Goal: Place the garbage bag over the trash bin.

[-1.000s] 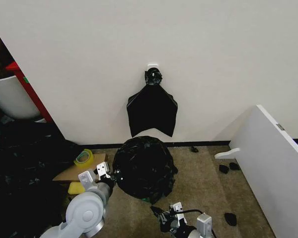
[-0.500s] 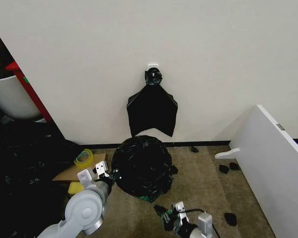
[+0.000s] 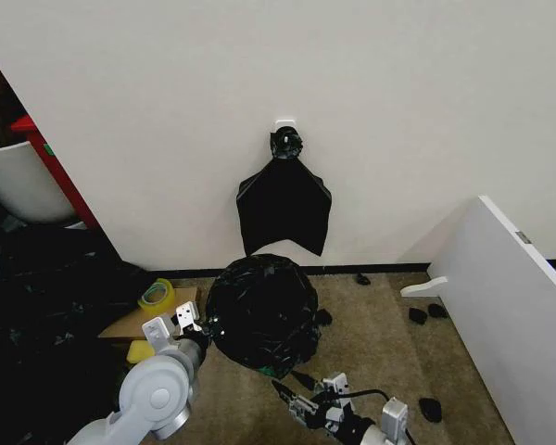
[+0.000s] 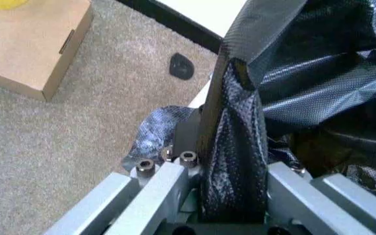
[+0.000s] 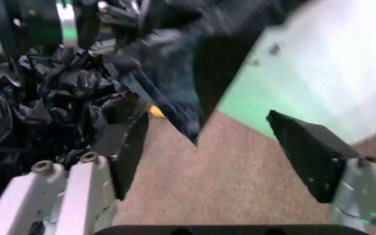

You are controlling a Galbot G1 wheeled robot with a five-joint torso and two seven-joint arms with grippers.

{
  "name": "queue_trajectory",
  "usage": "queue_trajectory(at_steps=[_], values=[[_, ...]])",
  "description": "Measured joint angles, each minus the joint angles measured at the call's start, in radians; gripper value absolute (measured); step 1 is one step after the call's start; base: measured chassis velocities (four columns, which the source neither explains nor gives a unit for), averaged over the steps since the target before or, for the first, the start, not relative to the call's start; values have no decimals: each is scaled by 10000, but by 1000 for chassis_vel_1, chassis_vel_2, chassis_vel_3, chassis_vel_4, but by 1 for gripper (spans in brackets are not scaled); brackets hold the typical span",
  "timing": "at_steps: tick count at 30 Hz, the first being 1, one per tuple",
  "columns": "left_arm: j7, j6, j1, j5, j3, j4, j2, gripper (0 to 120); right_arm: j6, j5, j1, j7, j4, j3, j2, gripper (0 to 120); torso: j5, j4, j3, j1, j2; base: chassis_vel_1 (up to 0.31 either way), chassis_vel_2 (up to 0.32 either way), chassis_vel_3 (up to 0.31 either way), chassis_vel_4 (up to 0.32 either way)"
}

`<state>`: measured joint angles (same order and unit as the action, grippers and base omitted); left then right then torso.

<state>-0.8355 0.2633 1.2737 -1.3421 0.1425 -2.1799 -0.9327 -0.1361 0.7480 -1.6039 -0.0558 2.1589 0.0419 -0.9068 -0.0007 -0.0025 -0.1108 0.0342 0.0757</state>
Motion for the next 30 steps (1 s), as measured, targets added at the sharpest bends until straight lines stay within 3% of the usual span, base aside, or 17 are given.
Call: queue_trajectory(at_steps=[19,30], values=[[-1,37,22,49,-57,42,-61,0,158,-115,124,71,28,-236,-147,1,0,0,0,0,0,0,0,0,0],[-82,133,79,-4,-67,-140,-74,0,-101,-1020,554,621,-827,-367,-393,0,0,0,0,0,2,0,0,0,0]])
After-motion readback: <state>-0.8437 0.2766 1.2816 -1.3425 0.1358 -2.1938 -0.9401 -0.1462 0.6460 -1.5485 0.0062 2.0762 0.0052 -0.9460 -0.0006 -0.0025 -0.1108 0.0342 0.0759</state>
